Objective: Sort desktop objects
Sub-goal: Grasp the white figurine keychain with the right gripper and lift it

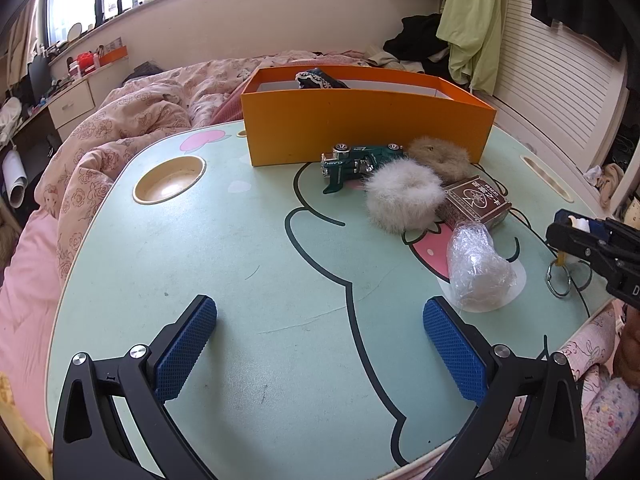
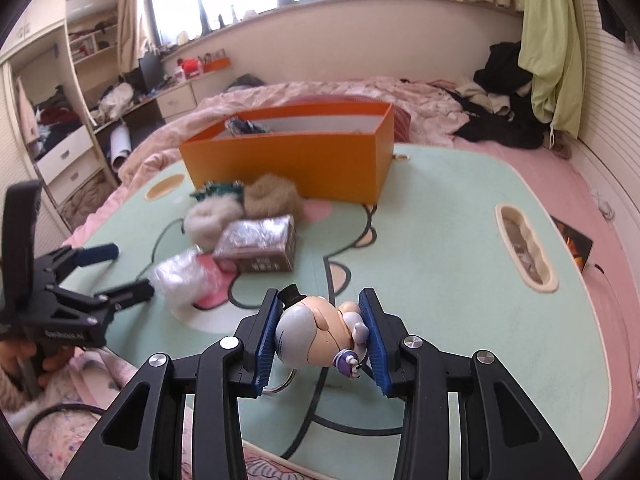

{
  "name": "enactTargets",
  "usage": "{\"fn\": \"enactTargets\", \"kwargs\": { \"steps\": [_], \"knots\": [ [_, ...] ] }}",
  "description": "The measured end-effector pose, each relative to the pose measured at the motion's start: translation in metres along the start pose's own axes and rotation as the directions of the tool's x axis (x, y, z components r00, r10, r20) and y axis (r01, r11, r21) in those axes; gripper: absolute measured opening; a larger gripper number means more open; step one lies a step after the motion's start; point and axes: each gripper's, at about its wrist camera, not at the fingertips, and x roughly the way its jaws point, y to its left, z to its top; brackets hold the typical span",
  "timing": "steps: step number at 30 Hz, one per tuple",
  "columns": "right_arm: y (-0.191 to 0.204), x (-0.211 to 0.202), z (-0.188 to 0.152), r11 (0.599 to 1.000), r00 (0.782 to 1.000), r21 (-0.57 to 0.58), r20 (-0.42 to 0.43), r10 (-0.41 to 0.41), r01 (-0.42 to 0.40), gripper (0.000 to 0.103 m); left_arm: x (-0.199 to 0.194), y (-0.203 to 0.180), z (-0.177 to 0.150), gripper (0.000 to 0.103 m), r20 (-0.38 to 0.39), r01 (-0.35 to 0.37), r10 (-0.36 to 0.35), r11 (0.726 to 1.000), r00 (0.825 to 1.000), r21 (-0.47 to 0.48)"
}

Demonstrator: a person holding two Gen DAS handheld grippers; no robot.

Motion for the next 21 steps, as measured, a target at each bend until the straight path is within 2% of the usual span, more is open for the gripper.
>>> {"fn": "enactTargets", "kwargs": {
  "steps": [4, 8, 9, 12, 17, 21],
  "knots": [
    [0.002, 0.007, -0.001, 1.000, 1.000, -0.011, -0.013, -0.020, 0.020, 0.041, 0.000, 0.000, 0.000, 0.103, 0.000, 0.000, 0.000, 1.000, 1.000, 0.000],
    [0.008, 0.009, -0.004, 0.997, 0.998, -0.050, -0.017, -0.066, 0.065, 0.071, 0.000, 0.000, 0.000, 0.103, 0.001, 0.000, 0.000, 1.000, 1.000, 0.000],
    [0.010, 0.011, -0.004, 0.995, 0.997, -0.060, -0.019, -0.076, 0.075, 0.074, -0.001, 0.000, 0.000, 0.103, 0.001, 0.000, 0.000, 1.000, 1.000, 0.000],
    [0.011, 0.012, -0.004, 0.993, 0.995, -0.071, -0.023, -0.093, 0.091, 0.077, -0.003, 0.000, 0.000, 0.103, 0.009, 0.012, -0.012, 1.000, 1.000, -0.001],
    [0.007, 0.013, -0.004, 0.993, 0.995, -0.063, -0.022, -0.101, 0.099, 0.079, -0.023, 0.006, 0.001, 0.103, 0.100, 0.134, -0.131, 0.991, 0.986, -0.026],
    [0.007, 0.013, -0.004, 0.993, 0.995, -0.062, -0.022, -0.100, 0.099, 0.080, -0.028, -0.018, 0.013, 0.103, 0.102, 0.181, -0.188, 0.980, 0.977, 0.079]
  ]
}}
